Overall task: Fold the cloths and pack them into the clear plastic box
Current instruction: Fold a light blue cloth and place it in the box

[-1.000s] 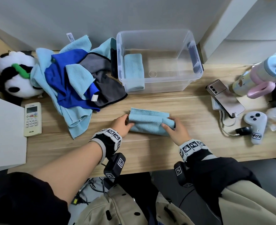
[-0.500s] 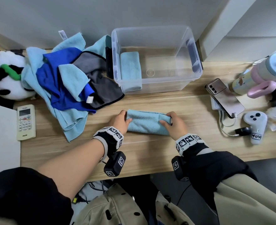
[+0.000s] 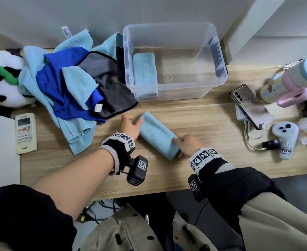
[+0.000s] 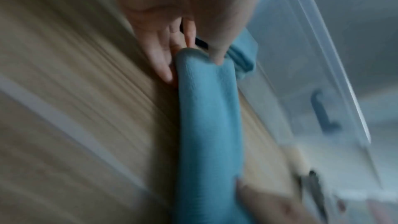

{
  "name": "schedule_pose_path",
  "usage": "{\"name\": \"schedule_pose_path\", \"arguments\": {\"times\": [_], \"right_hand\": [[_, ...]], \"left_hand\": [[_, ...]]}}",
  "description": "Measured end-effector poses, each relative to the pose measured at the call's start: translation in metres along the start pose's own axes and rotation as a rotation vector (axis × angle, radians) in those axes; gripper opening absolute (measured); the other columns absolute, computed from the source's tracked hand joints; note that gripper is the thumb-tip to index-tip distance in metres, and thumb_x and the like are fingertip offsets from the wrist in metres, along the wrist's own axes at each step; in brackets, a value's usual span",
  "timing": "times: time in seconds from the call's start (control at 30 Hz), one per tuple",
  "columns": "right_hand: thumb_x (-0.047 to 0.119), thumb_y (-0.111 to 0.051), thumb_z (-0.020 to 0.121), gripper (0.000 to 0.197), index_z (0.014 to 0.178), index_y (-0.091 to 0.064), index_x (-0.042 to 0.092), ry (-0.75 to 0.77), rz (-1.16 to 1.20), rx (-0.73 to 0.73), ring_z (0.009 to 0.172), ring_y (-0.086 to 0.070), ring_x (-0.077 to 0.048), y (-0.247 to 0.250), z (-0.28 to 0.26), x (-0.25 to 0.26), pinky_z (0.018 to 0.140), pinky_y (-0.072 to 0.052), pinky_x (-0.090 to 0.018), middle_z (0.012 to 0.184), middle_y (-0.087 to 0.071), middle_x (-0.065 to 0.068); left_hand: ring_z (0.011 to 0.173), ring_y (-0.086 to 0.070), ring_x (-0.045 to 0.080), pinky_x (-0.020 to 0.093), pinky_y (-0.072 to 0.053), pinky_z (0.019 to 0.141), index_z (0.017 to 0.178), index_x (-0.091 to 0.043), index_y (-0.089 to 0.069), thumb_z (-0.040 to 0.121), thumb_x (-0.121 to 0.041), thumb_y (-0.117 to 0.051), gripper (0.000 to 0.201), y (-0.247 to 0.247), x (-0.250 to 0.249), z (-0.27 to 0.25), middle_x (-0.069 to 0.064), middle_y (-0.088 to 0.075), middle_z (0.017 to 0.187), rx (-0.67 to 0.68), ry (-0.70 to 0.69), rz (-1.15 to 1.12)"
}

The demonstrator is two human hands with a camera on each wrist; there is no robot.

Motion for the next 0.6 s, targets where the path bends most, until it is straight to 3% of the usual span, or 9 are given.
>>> {"name": "schedule_pose_path", "arguments": {"times": [0.07, 0.1, 0.2, 0.3, 0.4, 0.47, 0.53, 0.6], "right_hand": [[0.059, -0.04, 0.086, 0.058, 0.064, -0.066, 0.013, -0.001, -0.073, 0.075, 0.061, -0.065, -0.017, -0.004, -0.01, 0.006, 0.07, -0.051, -0.027, 0.069, -0.073, -0.007], [0.066, -0.04, 0.082, 0.062, 0.061, -0.065, 0.014, 0.0, -0.123, 0.024, 0.064, -0.065, -0.019, -0.001, -0.012, 0.007, 0.07, -0.051, -0.027, 0.067, -0.072, -0.005], [0.069, -0.048, 0.077, 0.057, 0.084, -0.061, 0.014, 0.05, -0.08, -0.201, 0.087, -0.063, -0.025, 0.012, -0.014, 0.016, 0.075, -0.048, -0.032, 0.088, -0.067, -0.005], [0.048, -0.063, 0.082, 0.042, 0.107, -0.06, 0.015, 0.144, 0.183, -0.109, 0.098, -0.063, -0.02, 0.003, -0.017, 0.032, 0.086, -0.05, -0.035, 0.102, -0.069, -0.002], [0.032, -0.063, 0.086, 0.035, 0.113, -0.061, 0.01, 0.153, 0.286, -0.053, 0.1, -0.063, -0.023, -0.012, -0.017, 0.042, 0.089, -0.049, -0.036, 0.105, -0.069, -0.008], [0.025, -0.061, 0.088, 0.027, 0.111, -0.062, 0.01, 0.146, 0.384, 0.018, 0.086, -0.067, -0.018, -0.02, -0.02, 0.046, 0.08, -0.052, -0.029, 0.095, -0.068, -0.009], [0.02, -0.056, 0.092, 0.016, 0.105, -0.061, 0.012, 0.155, 0.499, 0.121, 0.055, -0.064, -0.004, -0.025, -0.026, 0.051, 0.057, -0.052, -0.016, 0.078, -0.063, -0.003], [0.025, -0.052, 0.094, 0.018, 0.107, -0.059, 0.014, 0.152, 0.584, 0.139, 0.043, -0.058, 0.0, -0.022, -0.031, 0.055, 0.047, -0.048, -0.012, 0.076, -0.059, 0.0]], "left_hand": [[0.11, -0.056, 0.031, 0.05, -0.05, 0.092, 0.121, -0.011, -0.04, 0.066, -0.04, -0.074, 0.07, 0.001, 0.009, 0.006, 0.013, -0.052, 0.122, -0.018, 0.028, -0.16], [0.111, -0.055, 0.03, 0.051, -0.049, 0.092, 0.123, -0.011, -0.039, 0.065, -0.036, -0.077, 0.074, 0.003, 0.01, 0.005, 0.011, -0.051, 0.119, -0.015, 0.029, -0.185], [0.109, -0.057, 0.029, 0.047, -0.05, 0.092, 0.129, -0.007, -0.036, 0.073, -0.024, -0.077, 0.071, 0.003, 0.009, -0.005, 0.009, -0.052, 0.113, 0.052, 0.091, -0.18], [0.114, -0.057, 0.029, 0.036, -0.05, 0.084, 0.137, -0.005, -0.032, 0.077, -0.023, -0.074, 0.075, -0.005, 0.018, -0.019, 0.014, -0.051, 0.131, 0.212, 0.233, -0.244], [0.114, -0.056, 0.022, 0.033, -0.045, 0.085, 0.131, -0.001, -0.042, 0.078, -0.02, -0.073, 0.064, -0.01, 0.023, -0.032, 0.009, -0.056, 0.129, 0.358, 0.26, -0.245], [0.111, -0.058, 0.025, 0.035, -0.047, 0.092, 0.123, 0.002, -0.05, 0.078, -0.008, -0.072, 0.051, -0.008, 0.021, -0.039, 0.011, -0.059, 0.124, 0.397, 0.209, -0.254], [0.11, -0.059, 0.028, 0.041, -0.047, 0.099, 0.123, -0.002, -0.05, 0.076, -0.002, -0.071, 0.051, -0.004, 0.019, -0.043, 0.014, -0.06, 0.124, 0.417, 0.15, -0.257], [0.107, -0.059, 0.026, 0.043, -0.046, 0.1, 0.127, -0.006, -0.045, 0.079, 0.002, -0.067, 0.053, 0.003, 0.015, -0.045, 0.016, -0.058, 0.126, 0.445, 0.1, -0.291]]}}
Point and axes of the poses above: each hand's wrist, its own z-axis towards the middle knuckle, its own y-axis out of the back of the hand, x = y × z, the point moved 4 cm from there along z, towards the middle knuckle
